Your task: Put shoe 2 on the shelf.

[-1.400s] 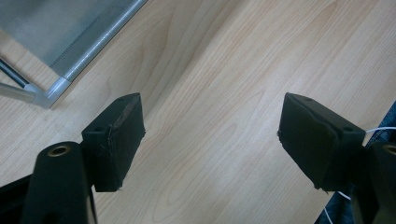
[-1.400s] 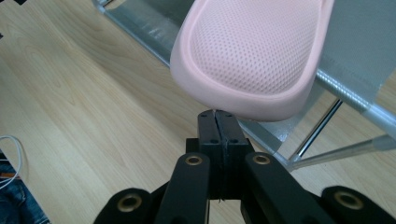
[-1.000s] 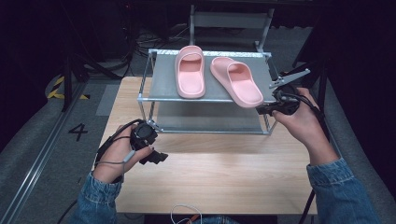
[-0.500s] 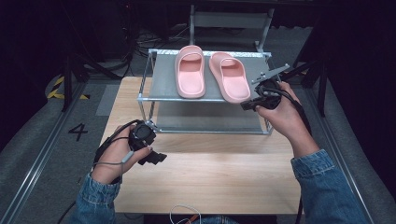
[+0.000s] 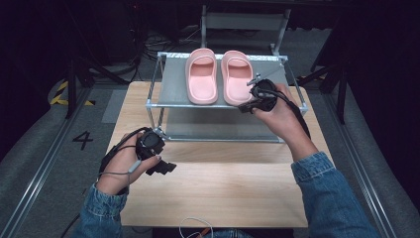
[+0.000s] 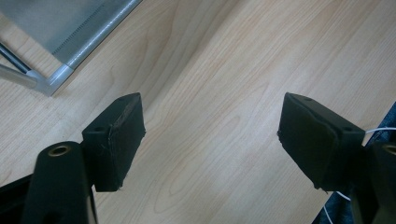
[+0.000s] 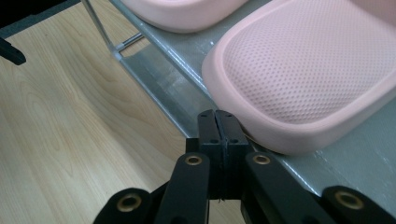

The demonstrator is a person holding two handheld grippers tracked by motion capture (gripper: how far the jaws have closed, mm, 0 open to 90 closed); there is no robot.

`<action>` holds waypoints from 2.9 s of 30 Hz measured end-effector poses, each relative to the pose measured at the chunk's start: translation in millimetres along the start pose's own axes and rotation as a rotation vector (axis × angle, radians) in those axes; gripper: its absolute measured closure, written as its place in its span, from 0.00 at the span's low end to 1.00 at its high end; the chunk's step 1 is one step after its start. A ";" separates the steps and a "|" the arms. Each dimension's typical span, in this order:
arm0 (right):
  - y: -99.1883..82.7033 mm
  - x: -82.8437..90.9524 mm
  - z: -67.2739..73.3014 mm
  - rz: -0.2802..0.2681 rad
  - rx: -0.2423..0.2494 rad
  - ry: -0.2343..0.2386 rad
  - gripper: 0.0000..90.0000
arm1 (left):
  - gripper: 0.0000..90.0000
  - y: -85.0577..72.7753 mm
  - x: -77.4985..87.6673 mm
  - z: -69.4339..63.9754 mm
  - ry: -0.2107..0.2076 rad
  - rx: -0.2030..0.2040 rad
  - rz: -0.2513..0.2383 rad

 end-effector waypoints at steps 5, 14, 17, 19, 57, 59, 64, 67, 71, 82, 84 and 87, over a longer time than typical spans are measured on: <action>2.5 0.9 3.1 -0.028 -0.012 0.020 0.97 | 0.26 0.1 0.8 0.8 -0.002 0.001 -0.002; 9.5 25.4 -23.6 -0.133 -0.083 -0.097 0.90 | 0.26 -5.8 3.7 0.6 0.010 0.017 0.001; 11.1 25.7 -40.9 -0.160 -0.095 -0.186 0.86 | 0.26 -9.7 5.6 1.3 0.017 0.021 0.000; 12.0 22.9 -51.8 -0.148 -0.108 -0.228 0.87 | 0.26 -13.4 7.5 1.7 0.022 0.033 -0.002; 17.5 -46.1 -89.5 -0.146 -0.171 -0.348 0.95 | 0.26 -52.9 36.8 4.8 0.083 0.131 -0.015; 16.7 -43.4 -90.4 -0.167 -0.174 -0.336 0.92 | 0.26 -52.3 36.3 6.2 0.083 0.125 -0.015; 17.7 -27.2 -84.3 -0.212 -0.176 -0.305 0.87 | 0.26 -48.5 33.4 6.3 0.075 0.119 -0.014; 16.5 -14.6 -77.7 -0.230 -0.173 -0.274 0.83 | 0.26 -46.1 32.0 6.1 0.072 0.114 -0.014; 11.7 4.0 -71.0 -0.249 -0.163 -0.241 0.79 | 0.26 -43.8 30.2 7.0 0.068 0.109 -0.011; -17.7 58.6 -47.6 -0.231 -0.109 -0.166 0.70 | 0.26 -43.0 27.8 11.7 0.068 0.115 -0.007; -21.8 63.3 -45.7 -0.230 -0.105 -0.163 0.69 | 0.26 -42.7 27.4 11.7 0.064 0.114 -0.008; -42.3 81.2 -40.2 -0.216 -0.105 -0.159 0.66 | 0.26 -42.8 26.1 12.1 0.058 0.113 -0.001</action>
Point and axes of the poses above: each handheld gripper's, and its own axes: x roughly backward along the jaws, y roughly out of its top, z roughly to its left, the point moved 1 cm from there along -x, roughly forward along the jaws, and after that the axes turned 13 degrees about -z, right-handed, at the moved point
